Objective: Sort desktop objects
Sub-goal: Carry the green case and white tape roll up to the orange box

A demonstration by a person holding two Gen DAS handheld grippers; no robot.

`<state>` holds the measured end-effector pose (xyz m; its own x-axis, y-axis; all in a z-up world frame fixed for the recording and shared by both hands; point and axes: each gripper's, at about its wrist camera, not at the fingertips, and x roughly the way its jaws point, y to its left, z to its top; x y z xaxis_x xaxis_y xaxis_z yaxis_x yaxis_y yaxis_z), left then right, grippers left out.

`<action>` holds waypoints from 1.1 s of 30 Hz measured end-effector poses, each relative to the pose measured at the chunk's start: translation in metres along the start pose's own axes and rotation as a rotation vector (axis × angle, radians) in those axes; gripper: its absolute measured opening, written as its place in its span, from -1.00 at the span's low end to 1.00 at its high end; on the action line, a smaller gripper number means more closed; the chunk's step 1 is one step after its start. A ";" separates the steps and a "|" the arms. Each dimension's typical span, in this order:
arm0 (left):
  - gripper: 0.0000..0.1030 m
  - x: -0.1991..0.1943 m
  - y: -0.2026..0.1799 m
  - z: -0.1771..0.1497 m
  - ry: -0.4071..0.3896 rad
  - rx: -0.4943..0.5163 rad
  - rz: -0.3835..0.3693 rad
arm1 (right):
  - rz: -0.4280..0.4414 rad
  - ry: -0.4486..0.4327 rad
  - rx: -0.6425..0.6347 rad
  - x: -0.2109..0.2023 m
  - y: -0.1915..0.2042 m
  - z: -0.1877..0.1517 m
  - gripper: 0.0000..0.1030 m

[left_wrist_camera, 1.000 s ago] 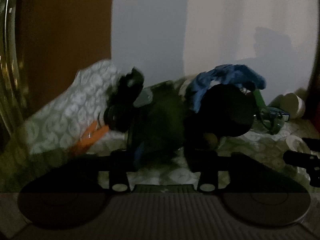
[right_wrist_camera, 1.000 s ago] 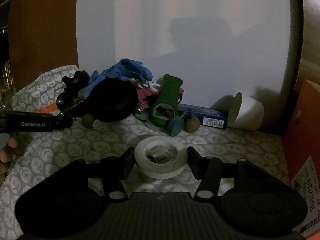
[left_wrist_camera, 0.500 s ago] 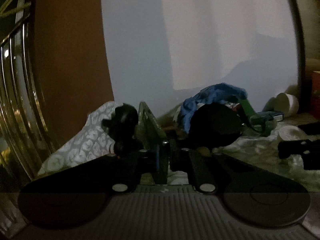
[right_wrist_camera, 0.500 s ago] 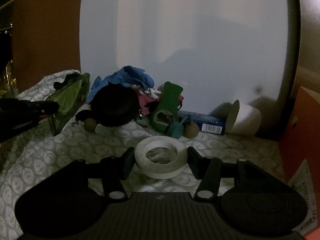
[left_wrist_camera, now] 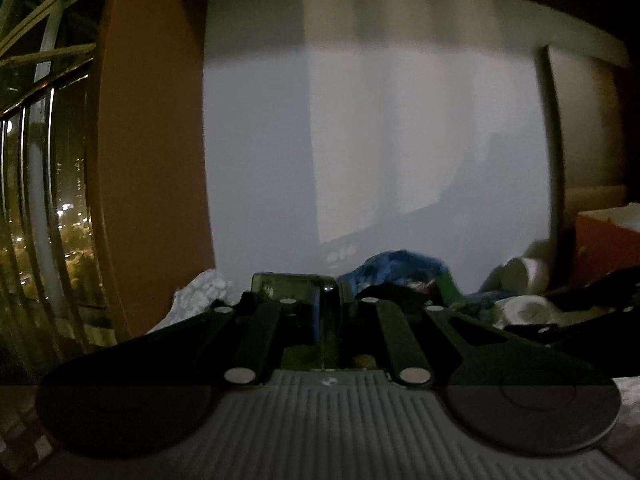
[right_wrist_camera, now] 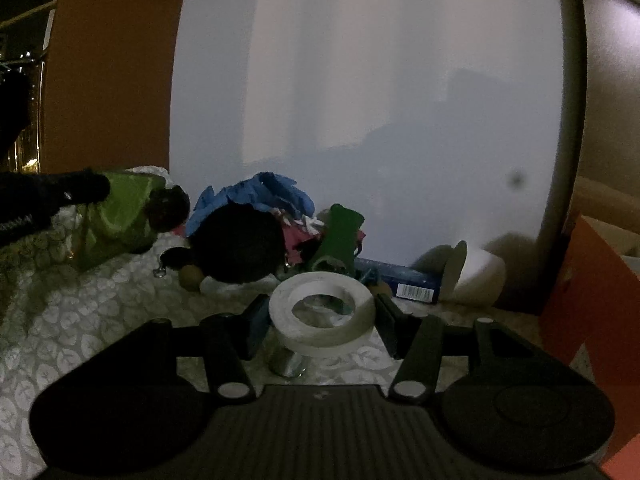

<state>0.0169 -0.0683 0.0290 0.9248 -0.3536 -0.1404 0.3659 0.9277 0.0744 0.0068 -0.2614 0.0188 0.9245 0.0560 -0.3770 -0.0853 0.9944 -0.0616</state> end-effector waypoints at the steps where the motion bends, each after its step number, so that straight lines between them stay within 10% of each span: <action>1: -0.81 -0.002 -0.003 0.000 -0.008 0.006 -0.004 | -0.003 -0.003 0.001 0.000 0.000 0.000 0.03; 15: -0.81 -0.012 0.005 0.003 -0.091 -0.090 -0.132 | -0.004 0.002 -0.001 0.002 -0.001 -0.003 0.03; 33: -0.81 -0.011 0.001 0.006 -0.044 -0.079 -0.085 | -0.003 -0.035 0.005 -0.008 0.001 0.000 0.03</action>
<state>0.0075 -0.0643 0.0362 0.8951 -0.4347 -0.0992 0.4356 0.9000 -0.0143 -0.0006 -0.2610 0.0216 0.9372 0.0558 -0.3442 -0.0804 0.9951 -0.0578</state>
